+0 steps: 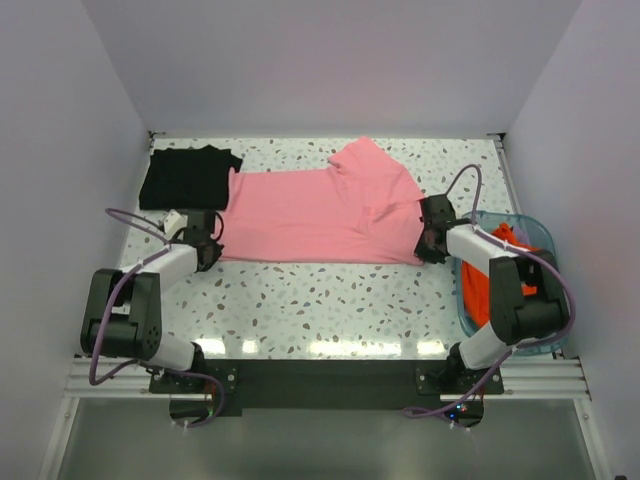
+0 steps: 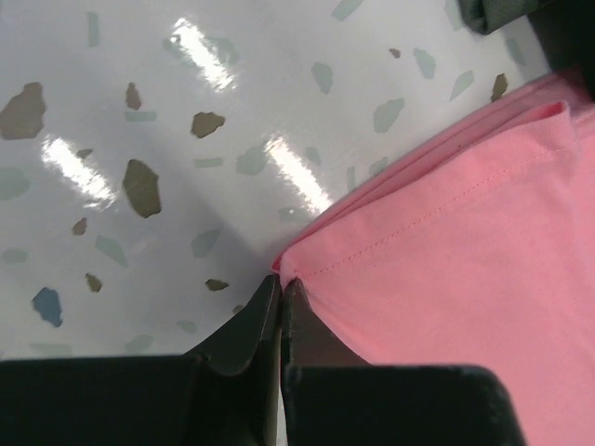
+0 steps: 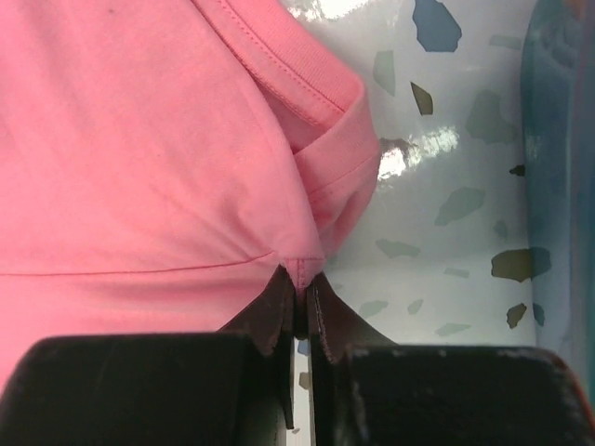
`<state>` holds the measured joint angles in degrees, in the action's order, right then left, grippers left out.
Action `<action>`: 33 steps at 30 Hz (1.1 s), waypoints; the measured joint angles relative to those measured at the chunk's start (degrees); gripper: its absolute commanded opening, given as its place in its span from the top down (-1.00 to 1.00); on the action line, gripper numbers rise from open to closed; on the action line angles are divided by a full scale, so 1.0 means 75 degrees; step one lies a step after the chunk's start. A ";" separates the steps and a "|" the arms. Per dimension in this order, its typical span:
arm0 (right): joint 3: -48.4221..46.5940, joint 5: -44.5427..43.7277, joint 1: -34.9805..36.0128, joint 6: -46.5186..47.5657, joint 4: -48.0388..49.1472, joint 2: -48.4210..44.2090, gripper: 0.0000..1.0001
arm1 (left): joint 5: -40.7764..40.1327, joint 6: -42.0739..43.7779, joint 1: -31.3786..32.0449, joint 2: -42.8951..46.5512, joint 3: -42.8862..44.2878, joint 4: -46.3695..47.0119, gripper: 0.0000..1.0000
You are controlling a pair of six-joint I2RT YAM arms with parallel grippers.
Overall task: Fold and stack the t-shirts
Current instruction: Fold the tshirt
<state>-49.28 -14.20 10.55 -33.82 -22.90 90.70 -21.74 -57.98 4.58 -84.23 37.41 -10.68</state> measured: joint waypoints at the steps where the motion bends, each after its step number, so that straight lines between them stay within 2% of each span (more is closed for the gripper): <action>1: 0.0000 0.0017 0.0000 0.0003 -0.0090 -0.0070 1.00 | -0.0026 -0.0017 0.0000 0.0067 0.0000 -0.0163 1.00; 9: 0.0047 0.0181 0.0000 -0.0023 -0.0959 -0.1915 1.00 | -0.0323 -0.0423 -0.0009 0.1253 -0.0026 -0.1746 1.00; 19: 0.1134 0.0927 0.0000 -0.0434 -0.2378 -0.4928 1.00 | -0.0606 -0.1207 -0.0009 0.4526 -0.1070 -0.3620 1.00; 20: 0.1177 0.1017 -0.0003 -0.0493 -0.2582 -0.5228 0.93 | -0.0612 -0.1230 -0.0009 0.4797 -0.1131 -0.3794 0.98; 22: 0.1224 0.1137 -0.0003 -0.0583 -0.2952 -0.5779 0.72 | -0.0624 -0.1335 0.0003 0.5374 -0.1207 -0.4179 0.78; 23: 0.1224 0.1195 -0.0003 -0.0612 -0.3095 -0.5971 0.38 | -0.0624 -0.1370 0.0017 0.5575 -0.1209 -0.4328 0.58; 24: 0.1224 0.1256 -0.0003 -0.0697 -0.3244 -0.6210 0.17 | -0.0609 -0.1405 0.0035 0.5724 -0.1207 -0.4427 0.23; 25: 0.1224 0.1268 -0.0003 -0.0726 -0.3383 -0.6414 -0.04 | -0.0606 -0.1387 0.0052 0.5837 -0.1201 -0.4520 0.11; 26: 0.1218 0.1282 -0.0006 -0.0749 -0.3523 -0.6575 -0.37 | -0.0600 -0.1402 0.0055 0.5890 -0.1180 -0.4602 0.00; 27: 0.1204 0.1279 -0.0009 -0.0790 -0.3646 -0.6703 -0.47 | -0.0603 -0.1399 0.0055 0.5896 -0.1145 -0.4672 -0.12; 29: 0.1099 0.1230 -0.0012 -0.0723 -0.3861 -0.6843 -0.57 | -0.0618 -0.1262 0.0058 0.5823 -0.0912 -0.4908 -0.24; 33: 0.0705 0.1285 -0.0015 -0.0507 -0.3736 -0.6470 -0.57 | -0.0825 -0.0717 0.0058 0.5613 -0.0102 -0.4969 -0.21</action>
<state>-43.99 -4.56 10.44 -37.63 -50.92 42.17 -27.92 -63.35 5.02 -42.13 36.64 -47.94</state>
